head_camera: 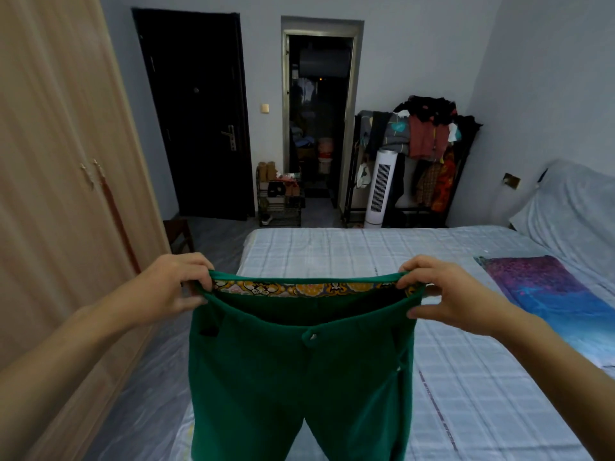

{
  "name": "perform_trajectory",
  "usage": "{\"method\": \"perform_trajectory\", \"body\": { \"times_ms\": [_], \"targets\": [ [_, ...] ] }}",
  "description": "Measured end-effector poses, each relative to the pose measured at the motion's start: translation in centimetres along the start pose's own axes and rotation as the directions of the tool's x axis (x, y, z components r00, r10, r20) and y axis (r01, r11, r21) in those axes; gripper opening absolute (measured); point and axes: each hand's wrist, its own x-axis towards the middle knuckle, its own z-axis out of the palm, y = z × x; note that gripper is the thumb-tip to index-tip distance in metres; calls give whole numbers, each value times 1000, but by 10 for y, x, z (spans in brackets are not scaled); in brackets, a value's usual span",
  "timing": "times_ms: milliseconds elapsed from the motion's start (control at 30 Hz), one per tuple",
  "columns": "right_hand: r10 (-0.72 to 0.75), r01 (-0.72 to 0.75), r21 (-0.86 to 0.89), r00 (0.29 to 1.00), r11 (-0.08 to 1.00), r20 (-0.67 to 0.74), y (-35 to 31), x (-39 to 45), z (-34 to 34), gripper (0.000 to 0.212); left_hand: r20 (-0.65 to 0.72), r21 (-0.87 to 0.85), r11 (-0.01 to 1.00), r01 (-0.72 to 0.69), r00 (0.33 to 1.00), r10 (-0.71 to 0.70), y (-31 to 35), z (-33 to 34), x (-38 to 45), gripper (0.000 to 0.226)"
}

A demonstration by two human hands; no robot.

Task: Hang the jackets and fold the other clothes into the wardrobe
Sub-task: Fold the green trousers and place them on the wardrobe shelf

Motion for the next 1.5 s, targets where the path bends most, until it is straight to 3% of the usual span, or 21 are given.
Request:
{"method": "perform_trajectory", "body": {
  "times_ms": [167, 333, 433, 600, 733, 800, 933, 1067, 1167, 1233, 1367, 1433, 1500],
  "targets": [
    [-144, 132, -94, 980, 987, -135, 6, -1, -5, 5, -43, -74, 997, -31, 999, 28, 5, -6, 0, 19],
    [-183, 166, -107, 968, 980, -174, 9, -4, -15, 29, -98, -139, 989, 54, 993, -68, 5, -11, -5, 9],
    [-211, 192, -109, 956, 975, -205, 7, -5, -16, 30, -112, -235, 964, 126, 981, -156, 1, -10, -7, 20],
    [-138, 131, -46, 959, 990, -246, 8, -7, -18, 40, -129, -408, 886, 220, 947, -294, 2, -8, -6, 29],
    [-121, 128, 2, 940, 992, -320, 10, -7, -11, 21, -158, -550, 805, 223, 918, -363, 6, -4, -4, 37],
    [-94, 114, 33, 927, 993, -364, 12, -5, -8, 12, -177, -589, 773, 235, 896, -407, 8, -2, -2, 27],
    [-33, 53, 37, 907, 998, -419, 16, -3, -5, 24, -246, -624, 749, 224, 853, -461, 11, 5, 3, 11],
    [-37, 19, -51, 918, 999, -395, 18, 1, -4, 20, -215, -680, 684, 264, 820, -530, 8, 7, 5, 38],
    [-6, -11, -44, 933, 999, -360, 19, 3, 0, 22, -150, -591, 727, 349, 838, -524, 11, 7, 7, 24],
    [47, -50, 0, 942, 999, -333, 21, 6, 5, 20, -110, -615, 689, 383, 824, -556, 13, 8, 8, 12],
    [230, -218, 73, 921, 973, -315, 26, 31, 25, 13, -26, -692, 547, 471, 741, -671, 11, 18, 23, 3],
    [355, -337, 113, 877, 935, -323, 30, 55, 39, 15, 6, -699, 462, 546, 650, -760, 0, 33, 37, 11],
    [526, -469, 242, 789, 850, -318, 31, 78, 55, 20, 18, -676, 369, 638, 515, -857, -19, 50, 50, 19]
  ]
}}
